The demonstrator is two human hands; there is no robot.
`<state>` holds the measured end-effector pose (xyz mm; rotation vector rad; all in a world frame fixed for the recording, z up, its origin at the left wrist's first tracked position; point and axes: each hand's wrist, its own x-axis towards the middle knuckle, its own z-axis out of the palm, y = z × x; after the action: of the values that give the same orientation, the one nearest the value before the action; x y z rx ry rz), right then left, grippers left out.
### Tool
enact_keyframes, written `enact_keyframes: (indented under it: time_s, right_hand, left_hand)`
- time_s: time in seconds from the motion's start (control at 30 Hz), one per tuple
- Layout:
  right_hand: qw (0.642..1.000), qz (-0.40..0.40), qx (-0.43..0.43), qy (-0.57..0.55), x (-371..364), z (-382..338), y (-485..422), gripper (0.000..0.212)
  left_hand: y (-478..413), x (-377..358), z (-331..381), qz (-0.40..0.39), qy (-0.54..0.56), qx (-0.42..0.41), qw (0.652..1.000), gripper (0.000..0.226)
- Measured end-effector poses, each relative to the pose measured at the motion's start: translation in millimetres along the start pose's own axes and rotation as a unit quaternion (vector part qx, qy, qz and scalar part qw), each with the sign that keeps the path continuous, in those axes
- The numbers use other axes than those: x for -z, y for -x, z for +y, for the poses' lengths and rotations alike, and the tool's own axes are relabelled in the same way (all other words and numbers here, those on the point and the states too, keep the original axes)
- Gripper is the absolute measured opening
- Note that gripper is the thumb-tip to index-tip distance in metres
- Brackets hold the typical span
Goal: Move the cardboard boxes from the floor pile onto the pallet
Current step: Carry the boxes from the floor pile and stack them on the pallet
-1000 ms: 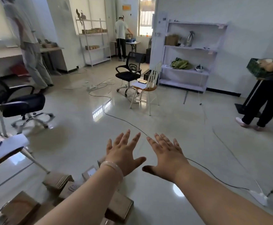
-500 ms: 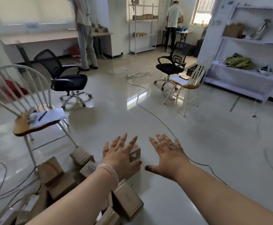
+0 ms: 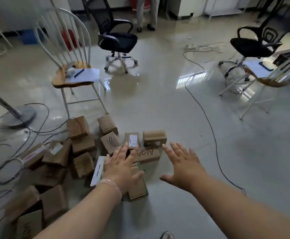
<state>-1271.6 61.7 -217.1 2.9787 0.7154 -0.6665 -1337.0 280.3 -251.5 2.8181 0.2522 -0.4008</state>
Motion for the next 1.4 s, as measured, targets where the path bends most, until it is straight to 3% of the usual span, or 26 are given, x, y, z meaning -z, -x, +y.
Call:
enact_keyframes:
  time_s: [0.13,0.33,0.77,1.0,1.2,1.4]
  right_hand:
    - [0.999,-0.031,0.033,0.005,-33,-3,-39,0.1]
    - [0.998,-0.058,0.036,-0.005,-123,-3,-122,0.096]
    - [0.993,-0.097,-0.006,-0.062,-464,9,-326,0.091]
    - [0.988,-0.111,0.021,-0.106,-599,16,-393,0.083]
    - [0.959,-0.148,-0.003,-0.241,-648,12,-398,0.086]
    - [0.951,-0.118,-0.018,-0.284,-601,6,-376,0.087]
  left_hand:
    - [-7,-38,-24,-0.013,0.0,0.056,0.998,0.087]
    - [-55,-127,-65,-0.039,-0.004,0.061,0.997,0.083]
    - [-221,-448,-170,-0.083,0.054,0.045,0.994,0.09]
    - [-270,-586,-205,-0.123,0.06,0.067,0.988,0.093]
    - [-275,-633,-212,-0.177,0.116,0.122,0.97,0.12]
    - [-260,-594,-201,-0.148,0.207,0.143,0.956,0.116]
